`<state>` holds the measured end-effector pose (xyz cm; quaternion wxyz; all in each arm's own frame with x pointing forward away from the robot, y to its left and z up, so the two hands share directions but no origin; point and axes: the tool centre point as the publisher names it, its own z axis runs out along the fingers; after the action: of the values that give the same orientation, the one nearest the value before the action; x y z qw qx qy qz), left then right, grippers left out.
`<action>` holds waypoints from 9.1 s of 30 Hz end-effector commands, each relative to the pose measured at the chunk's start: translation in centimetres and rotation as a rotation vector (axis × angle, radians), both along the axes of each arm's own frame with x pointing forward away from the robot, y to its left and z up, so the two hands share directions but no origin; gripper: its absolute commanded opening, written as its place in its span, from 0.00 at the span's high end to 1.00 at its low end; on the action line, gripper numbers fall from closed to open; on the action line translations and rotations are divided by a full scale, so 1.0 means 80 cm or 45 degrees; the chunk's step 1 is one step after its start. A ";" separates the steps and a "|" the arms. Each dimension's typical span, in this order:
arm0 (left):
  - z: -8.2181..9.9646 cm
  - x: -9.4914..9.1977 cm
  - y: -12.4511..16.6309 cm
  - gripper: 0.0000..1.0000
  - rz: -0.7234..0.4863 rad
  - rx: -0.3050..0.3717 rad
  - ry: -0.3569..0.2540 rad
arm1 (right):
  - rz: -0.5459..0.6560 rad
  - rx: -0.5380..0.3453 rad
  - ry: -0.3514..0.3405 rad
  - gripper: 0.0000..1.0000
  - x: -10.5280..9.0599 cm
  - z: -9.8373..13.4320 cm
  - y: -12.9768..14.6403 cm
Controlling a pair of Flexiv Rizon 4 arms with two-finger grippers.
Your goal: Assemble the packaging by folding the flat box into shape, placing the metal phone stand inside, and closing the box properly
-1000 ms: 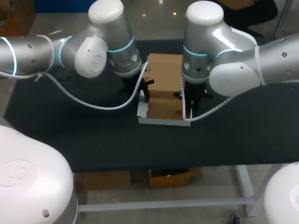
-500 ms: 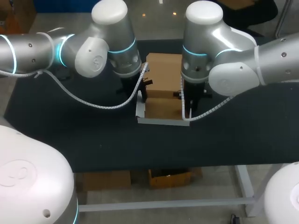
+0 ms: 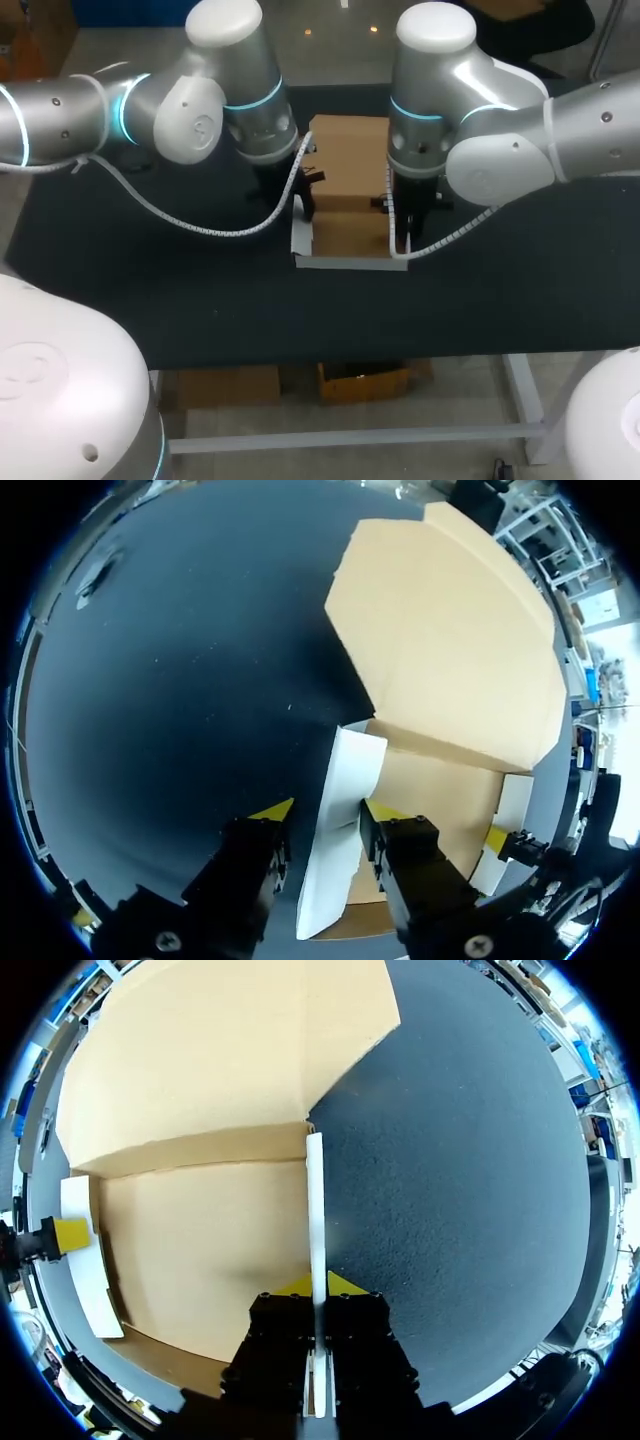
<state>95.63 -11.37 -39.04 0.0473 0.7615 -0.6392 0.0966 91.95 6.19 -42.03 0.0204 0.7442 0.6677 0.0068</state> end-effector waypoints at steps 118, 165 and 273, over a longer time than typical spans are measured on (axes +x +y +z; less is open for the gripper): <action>-0.014 -0.010 -0.014 0.62 -0.206 -0.046 0.005 | 0.000 -0.003 0.005 1.00 0.000 0.001 -0.003; -0.002 -0.013 0.004 0.74 -0.237 -0.181 0.101 | 0.000 -0.003 0.005 1.00 0.000 0.001 -0.003; 0.021 0.016 0.028 0.63 -0.112 -0.801 0.337 | 0.000 -0.003 0.005 1.00 0.000 0.001 -0.003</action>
<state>96.33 -9.21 -36.90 0.3591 0.6908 -0.5981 0.1900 91.90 5.97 -42.05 0.0204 0.7443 0.6675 0.0064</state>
